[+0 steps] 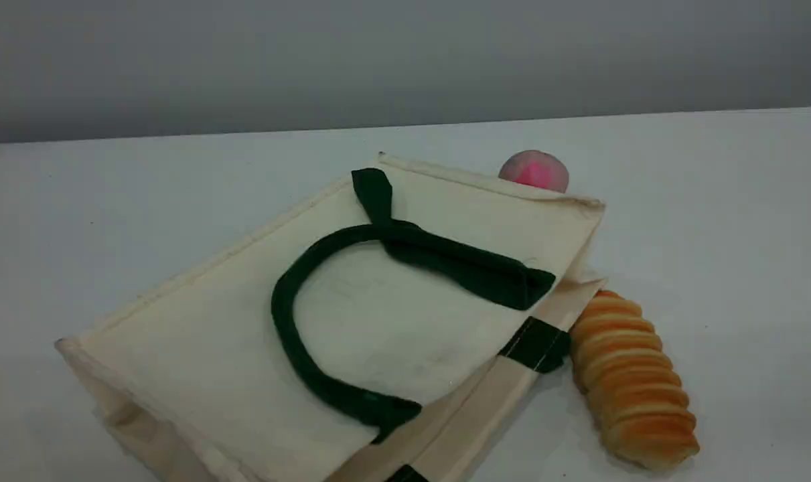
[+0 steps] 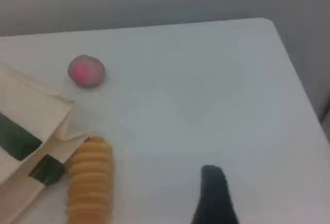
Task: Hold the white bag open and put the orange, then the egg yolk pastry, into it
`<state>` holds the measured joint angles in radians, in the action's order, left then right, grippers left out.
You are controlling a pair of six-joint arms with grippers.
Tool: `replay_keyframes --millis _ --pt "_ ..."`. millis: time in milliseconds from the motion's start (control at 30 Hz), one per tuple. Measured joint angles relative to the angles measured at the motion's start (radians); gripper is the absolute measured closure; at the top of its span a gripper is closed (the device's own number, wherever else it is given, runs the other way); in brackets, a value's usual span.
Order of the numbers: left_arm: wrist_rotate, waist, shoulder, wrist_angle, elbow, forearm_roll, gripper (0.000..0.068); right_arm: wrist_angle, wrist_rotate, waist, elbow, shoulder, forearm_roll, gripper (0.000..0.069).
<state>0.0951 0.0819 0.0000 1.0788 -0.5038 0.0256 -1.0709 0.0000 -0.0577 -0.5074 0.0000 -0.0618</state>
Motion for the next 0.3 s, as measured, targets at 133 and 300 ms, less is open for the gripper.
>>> replay_keyframes --millis 133,300 --pt "0.0 0.0 0.0 0.0 0.0 0.0 0.0216 0.0 0.0 0.0 0.0 0.0 0.0 0.0239" --pt "0.0 0.0 0.0 0.0 0.0 0.0 0.0216 0.0 0.0 0.0 0.0 0.0 0.0 0.0244"
